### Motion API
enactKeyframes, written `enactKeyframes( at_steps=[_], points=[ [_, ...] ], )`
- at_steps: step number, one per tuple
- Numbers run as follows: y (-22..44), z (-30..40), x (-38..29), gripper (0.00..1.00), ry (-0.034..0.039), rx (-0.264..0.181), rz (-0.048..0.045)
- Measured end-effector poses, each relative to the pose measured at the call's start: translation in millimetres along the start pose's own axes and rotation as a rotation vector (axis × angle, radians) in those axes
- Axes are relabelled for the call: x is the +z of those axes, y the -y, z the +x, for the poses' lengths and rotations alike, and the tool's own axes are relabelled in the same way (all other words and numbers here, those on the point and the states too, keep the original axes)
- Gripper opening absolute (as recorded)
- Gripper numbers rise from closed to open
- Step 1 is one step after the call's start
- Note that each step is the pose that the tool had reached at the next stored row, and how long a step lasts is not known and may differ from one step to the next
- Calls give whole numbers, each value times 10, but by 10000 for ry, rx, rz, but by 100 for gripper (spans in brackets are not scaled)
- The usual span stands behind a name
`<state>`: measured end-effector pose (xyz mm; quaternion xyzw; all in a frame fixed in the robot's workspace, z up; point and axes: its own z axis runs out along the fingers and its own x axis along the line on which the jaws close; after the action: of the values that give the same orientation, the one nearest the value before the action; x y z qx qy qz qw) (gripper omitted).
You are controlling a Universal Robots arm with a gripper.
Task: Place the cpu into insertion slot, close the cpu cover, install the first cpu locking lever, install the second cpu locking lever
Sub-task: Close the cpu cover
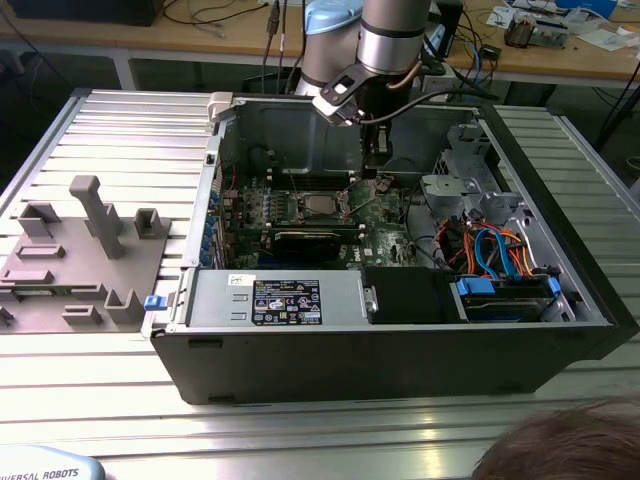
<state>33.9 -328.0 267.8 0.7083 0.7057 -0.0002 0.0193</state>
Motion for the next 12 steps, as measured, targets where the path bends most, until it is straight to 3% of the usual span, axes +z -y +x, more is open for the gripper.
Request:
enactKeyframes(
  at_steps=[12],
  points=[
    [-29, 0, 1, 11, -20, 0, 0]
  ],
)
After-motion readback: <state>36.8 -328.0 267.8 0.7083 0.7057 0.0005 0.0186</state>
